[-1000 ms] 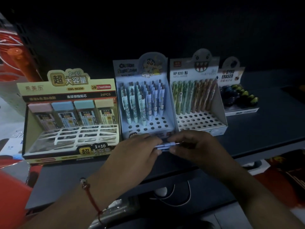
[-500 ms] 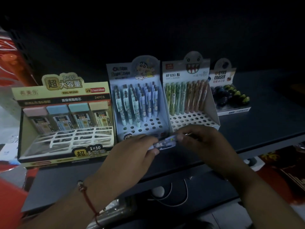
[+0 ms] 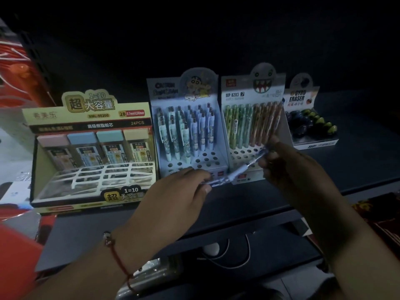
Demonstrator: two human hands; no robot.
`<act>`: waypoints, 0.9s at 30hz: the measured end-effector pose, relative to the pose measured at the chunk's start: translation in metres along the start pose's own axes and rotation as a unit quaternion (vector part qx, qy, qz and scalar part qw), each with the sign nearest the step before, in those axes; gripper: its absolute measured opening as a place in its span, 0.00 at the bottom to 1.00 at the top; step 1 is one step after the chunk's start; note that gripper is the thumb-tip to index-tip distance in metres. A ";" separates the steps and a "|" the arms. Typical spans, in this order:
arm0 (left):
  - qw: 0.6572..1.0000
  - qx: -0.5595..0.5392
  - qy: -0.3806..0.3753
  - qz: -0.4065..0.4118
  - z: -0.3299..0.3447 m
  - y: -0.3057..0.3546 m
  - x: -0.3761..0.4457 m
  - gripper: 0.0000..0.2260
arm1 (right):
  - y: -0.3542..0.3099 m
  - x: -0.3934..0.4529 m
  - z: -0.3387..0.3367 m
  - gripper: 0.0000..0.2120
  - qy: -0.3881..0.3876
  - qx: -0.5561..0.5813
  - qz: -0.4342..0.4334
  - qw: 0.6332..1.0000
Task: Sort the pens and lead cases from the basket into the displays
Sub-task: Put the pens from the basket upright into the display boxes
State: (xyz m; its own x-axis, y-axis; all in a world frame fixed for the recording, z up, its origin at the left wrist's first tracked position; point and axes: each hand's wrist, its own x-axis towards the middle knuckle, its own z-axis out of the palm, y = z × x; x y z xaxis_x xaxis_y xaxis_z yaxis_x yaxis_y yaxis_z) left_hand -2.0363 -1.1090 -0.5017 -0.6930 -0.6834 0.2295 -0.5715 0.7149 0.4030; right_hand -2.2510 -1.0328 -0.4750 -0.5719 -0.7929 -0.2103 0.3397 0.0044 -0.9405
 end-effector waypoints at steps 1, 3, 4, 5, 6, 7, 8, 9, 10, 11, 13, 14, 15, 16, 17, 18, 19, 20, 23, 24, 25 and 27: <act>1.000 -0.004 0.002 -0.002 -0.001 0.000 0.000 0.12 | 0.000 0.002 0.000 0.08 -0.008 0.009 -0.005 1.000; 1.000 -0.011 0.009 -0.006 -0.002 0.002 0.000 0.12 | 0.001 0.006 0.002 0.06 -0.020 0.031 -0.019 0.999; 1.000 -0.012 0.014 -0.008 -0.002 0.002 0.000 0.12 | 0.001 0.007 0.003 0.05 -0.025 0.043 -0.026 0.998; 1.000 -0.014 0.019 -0.008 -0.003 0.002 0.000 0.12 | 0.001 0.009 0.004 0.04 -0.028 0.052 -0.034 0.998; 1.000 -0.014 0.024 -0.009 -0.003 0.001 0.000 0.12 | 0.001 0.011 0.005 0.04 -0.032 0.062 -0.043 0.997; 0.999 -0.014 0.027 -0.010 -0.003 0.000 0.000 0.12 | 0.000 0.013 0.006 0.05 -0.038 0.074 -0.053 0.995; 1.000 -0.013 0.026 -0.012 -0.004 -0.001 0.000 0.13 | 0.000 0.014 0.007 0.06 -0.043 0.087 -0.062 0.993; 1.000 -0.011 0.022 -0.014 -0.004 -0.001 0.000 0.13 | -0.001 0.015 0.008 0.07 -0.044 0.099 -0.072 0.992; 1.000 -0.010 0.017 -0.015 -0.004 -0.002 0.000 0.13 | -0.001 0.016 0.009 0.10 -0.039 0.105 -0.084 0.990; 1.000 -0.010 0.012 -0.014 -0.004 -0.003 0.000 0.13 | -0.001 0.017 0.010 0.14 -0.028 0.108 -0.095 0.989; 1.000 -0.008 0.006 -0.011 -0.004 -0.003 -0.001 0.13 | -0.001 0.019 0.014 0.18 -0.001 0.101 -0.120 0.988; 1.000 -0.005 0.003 -0.009 -0.003 -0.004 -0.001 0.13 | 0.000 0.020 0.017 0.16 0.011 0.087 -0.135 0.987; 1.000 -0.003 0.001 -0.008 -0.003 -0.004 0.000 0.13 | 0.001 0.021 0.020 0.14 0.021 0.061 -0.150 0.987; 1.000 -0.001 -0.001 -0.007 -0.002 -0.005 0.000 0.13 | 0.001 0.021 0.024 0.11 0.028 0.031 -0.165 0.985; 1.000 0.000 -0.003 -0.005 -0.002 -0.006 0.000 0.13 | 0.002 0.021 0.029 0.09 0.031 0.002 -0.180 0.983; 1.000 0.001 -0.005 -0.004 -0.001 -0.007 0.000 0.13 | 0.003 0.022 0.034 0.08 0.033 -0.024 -0.193 0.980; 1.000 0.001 -0.005 -0.003 -0.001 -0.009 0.000 0.13 | 0.005 0.023 0.039 0.06 0.032 -0.048 -0.209 0.976; 1.000 0.000 -0.005 -0.002 -0.001 -0.011 0.000 0.13 | 0.007 0.024 0.043 0.06 0.030 -0.071 -0.227 0.971; 1.000 -0.008 -0.002 -0.003 0.000 -0.014 0.001 0.12 | 0.013 0.029 0.053 0.08 0.015 -0.123 -0.270 0.955; 1.000 -0.008 -0.001 -0.003 0.000 -0.015 0.002 0.12 | 0.015 0.031 0.055 0.08 0.010 -0.133 -0.283 0.950; 1.000 -0.007 0.002 -0.002 0.000 -0.015 0.002 0.12 | 0.018 0.033 0.058 0.07 0.002 -0.140 -0.294 0.945; 1.000 -0.005 0.005 0.000 0.001 -0.015 0.003 0.12 | 0.022 0.038 0.061 0.07 -0.017 -0.159 -0.313 0.936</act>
State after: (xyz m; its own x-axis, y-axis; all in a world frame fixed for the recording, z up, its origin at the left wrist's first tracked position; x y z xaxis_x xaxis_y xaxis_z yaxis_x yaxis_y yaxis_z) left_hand -2.0298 -1.1218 -0.5078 -0.6882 -0.6853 0.2383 -0.5677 0.7131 0.4113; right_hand -2.2193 -1.1000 -0.4872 -0.5587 -0.7200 0.4116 -0.2965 -0.2901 -0.9099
